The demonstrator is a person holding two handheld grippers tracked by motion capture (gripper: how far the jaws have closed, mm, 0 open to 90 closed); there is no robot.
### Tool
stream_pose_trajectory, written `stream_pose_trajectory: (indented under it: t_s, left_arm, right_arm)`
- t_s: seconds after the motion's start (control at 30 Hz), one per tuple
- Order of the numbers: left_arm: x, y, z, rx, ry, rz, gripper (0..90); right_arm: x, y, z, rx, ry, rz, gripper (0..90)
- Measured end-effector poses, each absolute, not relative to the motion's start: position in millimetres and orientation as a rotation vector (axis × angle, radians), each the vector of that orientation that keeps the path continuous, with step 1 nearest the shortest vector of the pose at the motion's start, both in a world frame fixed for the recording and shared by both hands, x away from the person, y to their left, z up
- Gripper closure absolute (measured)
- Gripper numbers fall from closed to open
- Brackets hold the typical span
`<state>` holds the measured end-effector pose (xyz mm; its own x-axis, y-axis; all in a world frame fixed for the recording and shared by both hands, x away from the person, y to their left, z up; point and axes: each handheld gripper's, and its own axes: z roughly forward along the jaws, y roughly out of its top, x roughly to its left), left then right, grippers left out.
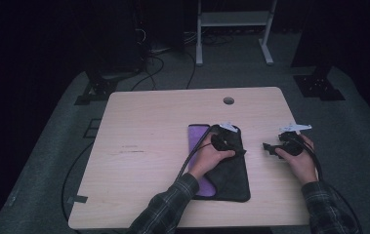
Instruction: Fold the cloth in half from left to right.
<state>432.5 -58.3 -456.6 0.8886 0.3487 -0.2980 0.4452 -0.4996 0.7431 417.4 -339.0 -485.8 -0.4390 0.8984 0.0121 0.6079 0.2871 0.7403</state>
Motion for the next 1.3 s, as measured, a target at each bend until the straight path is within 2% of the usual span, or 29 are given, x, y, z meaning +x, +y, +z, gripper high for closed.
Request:
stream_pose_trajectory:
  t_s: [0.13, 0.43, 0.77, 1.13, 1.23, 1.3]
  left_arm:
    - [430, -41, -447, 2.152, 0.559, -0.078, 57.9]
    - [418, 22, -434, 2.124, 0.625, 0.066, 51.1]
    - [408, 86, -440, 2.129, 0.735, 0.175, 42.4]
    - [394, 139, -454, 2.171, 0.847, 0.230, 30.9]
    - [391, 150, -458, 2.178, 0.869, 0.242, 28.7]
    - [389, 157, -461, 2.194, 0.889, 0.247, 27.8]
  right_arm:
    - [417, -339, -486, 1.355, 2.153, 0.962, 16.8]
    - [418, -337, -486, 1.340, 2.176, 0.959, 11.9]
    - [418, -337, -486, 1.347, 2.171, 0.956, 12.2]
    - [418, -336, -486, 1.358, 2.160, 0.952, 12.4]
    - [418, -336, -486, 1.359, 2.156, 0.956, 14.2]
    - [417, -336, -486, 1.351, 2.153, 0.963, 18.9]
